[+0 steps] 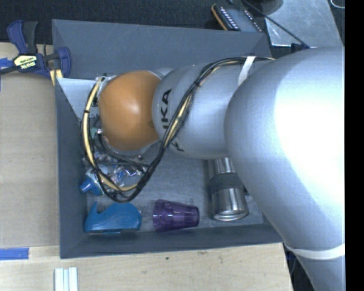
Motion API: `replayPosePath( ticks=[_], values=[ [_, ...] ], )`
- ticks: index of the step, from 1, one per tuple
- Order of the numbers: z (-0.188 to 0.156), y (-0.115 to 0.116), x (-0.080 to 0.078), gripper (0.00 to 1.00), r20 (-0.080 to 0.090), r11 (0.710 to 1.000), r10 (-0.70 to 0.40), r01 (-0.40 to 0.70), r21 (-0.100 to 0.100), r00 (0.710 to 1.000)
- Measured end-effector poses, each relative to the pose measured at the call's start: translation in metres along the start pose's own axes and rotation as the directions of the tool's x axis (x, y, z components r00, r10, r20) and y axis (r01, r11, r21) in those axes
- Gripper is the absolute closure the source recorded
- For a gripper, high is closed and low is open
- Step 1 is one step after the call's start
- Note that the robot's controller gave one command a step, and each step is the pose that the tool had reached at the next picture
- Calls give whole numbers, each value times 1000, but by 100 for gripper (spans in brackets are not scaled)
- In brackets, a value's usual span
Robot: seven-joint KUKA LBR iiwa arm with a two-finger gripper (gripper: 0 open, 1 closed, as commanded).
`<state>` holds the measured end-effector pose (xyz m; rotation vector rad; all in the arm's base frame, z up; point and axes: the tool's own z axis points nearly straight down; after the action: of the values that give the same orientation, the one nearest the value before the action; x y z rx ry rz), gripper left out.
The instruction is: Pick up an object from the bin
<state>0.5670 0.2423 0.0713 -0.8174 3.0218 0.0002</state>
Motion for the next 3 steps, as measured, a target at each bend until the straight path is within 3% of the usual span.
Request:
replayPosePath(
  ticks=[1,3],
  values=[
    [1,-13,-8,100,0,995,-103,103,-4,995],
    [-1,-13,-7,100,-1,995,-102,102,-5,995]
  ],
)
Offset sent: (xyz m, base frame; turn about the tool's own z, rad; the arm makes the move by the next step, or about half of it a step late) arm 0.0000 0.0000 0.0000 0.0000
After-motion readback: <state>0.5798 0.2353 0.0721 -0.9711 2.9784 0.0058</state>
